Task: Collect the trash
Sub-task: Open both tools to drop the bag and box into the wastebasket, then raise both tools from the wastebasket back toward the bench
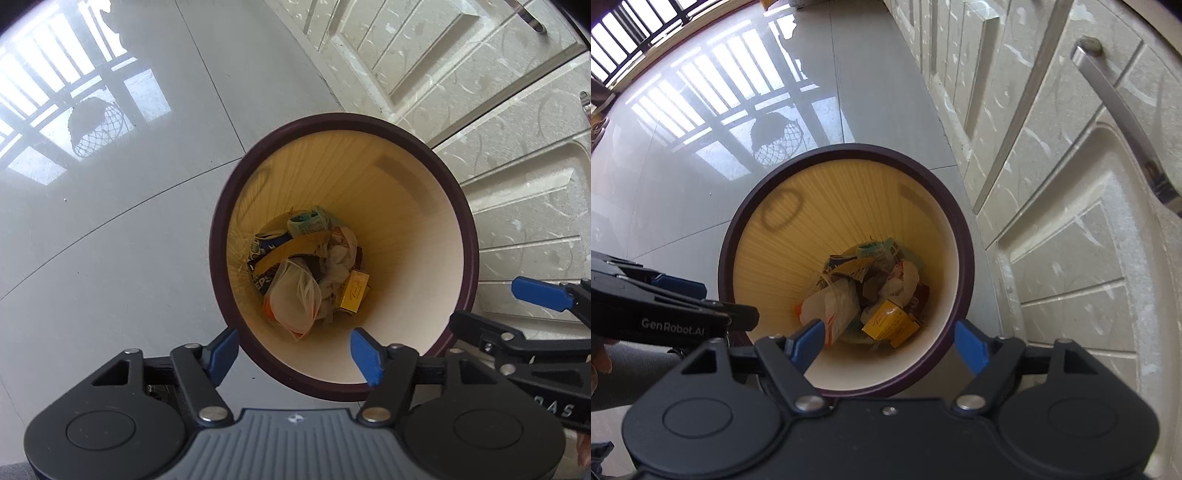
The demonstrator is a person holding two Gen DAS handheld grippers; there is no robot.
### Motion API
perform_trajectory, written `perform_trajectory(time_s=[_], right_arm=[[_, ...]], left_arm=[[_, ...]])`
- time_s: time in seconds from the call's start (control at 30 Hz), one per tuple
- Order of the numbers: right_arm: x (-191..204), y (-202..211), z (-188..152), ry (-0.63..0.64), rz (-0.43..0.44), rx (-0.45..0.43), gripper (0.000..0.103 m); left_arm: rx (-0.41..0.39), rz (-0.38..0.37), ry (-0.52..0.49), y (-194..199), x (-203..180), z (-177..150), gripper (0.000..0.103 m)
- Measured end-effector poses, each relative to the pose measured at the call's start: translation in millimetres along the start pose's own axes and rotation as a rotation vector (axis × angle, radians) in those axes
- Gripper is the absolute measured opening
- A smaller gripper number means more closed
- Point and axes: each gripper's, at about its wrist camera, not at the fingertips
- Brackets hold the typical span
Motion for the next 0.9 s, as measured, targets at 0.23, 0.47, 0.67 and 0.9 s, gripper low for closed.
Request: perform_trajectory(time_s=[0.23,0.47,0.67,0.9], right_arm=[[-3,7,0,-0.028,-0.016,-0.022,0.089],[-6,17,-5,-0.055,-0.039,-0.043,0.098],[-9,23,-11,-0.088,-0.064,-0.061,0.103],[-9,30,-17,-0.108,-0.095,-0.071,0.103]], left_arm=[[-0.012,0.02,-0.016,3,13,-2,0.089],[-0.029,0.021,-0.044,8,18,-6,0.102],[-0.063,0.008,-0.055,18,18,-7,0.103],[-0.099,0.019,-0.063,32,22,-10,0.103]])
Point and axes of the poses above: each gripper's, at about its wrist camera, not at the fingertips, and y roughly against the way its jaws point, x to its left, z to its top, and after that the axes turned 11 degrees about -x, right-handed
